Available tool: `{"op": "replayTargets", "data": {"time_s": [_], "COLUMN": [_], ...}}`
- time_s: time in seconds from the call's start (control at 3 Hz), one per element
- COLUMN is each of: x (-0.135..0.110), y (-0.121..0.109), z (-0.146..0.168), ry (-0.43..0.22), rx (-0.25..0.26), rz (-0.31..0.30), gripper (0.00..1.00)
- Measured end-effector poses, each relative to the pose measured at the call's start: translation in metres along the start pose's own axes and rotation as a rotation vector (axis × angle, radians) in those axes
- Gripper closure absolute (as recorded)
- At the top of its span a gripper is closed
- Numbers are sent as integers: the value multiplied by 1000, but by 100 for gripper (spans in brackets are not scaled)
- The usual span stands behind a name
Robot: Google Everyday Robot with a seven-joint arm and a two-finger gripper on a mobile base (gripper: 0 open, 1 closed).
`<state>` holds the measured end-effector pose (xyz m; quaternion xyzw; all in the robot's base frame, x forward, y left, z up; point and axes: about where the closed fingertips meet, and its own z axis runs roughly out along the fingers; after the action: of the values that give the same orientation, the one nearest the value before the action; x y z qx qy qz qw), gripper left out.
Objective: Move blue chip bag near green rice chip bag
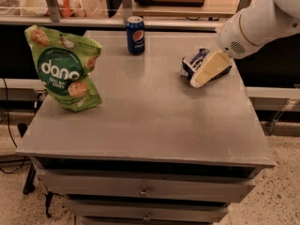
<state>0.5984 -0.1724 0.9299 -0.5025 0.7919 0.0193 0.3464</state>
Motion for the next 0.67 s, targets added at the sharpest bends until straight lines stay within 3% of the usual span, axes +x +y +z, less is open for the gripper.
{"op": "replayTargets", "data": {"time_s": [0.67], "x": [14], "y": [-36], "z": [49], "ry": [33], "rx": [18], "rz": [61], "gripper": [0]}}
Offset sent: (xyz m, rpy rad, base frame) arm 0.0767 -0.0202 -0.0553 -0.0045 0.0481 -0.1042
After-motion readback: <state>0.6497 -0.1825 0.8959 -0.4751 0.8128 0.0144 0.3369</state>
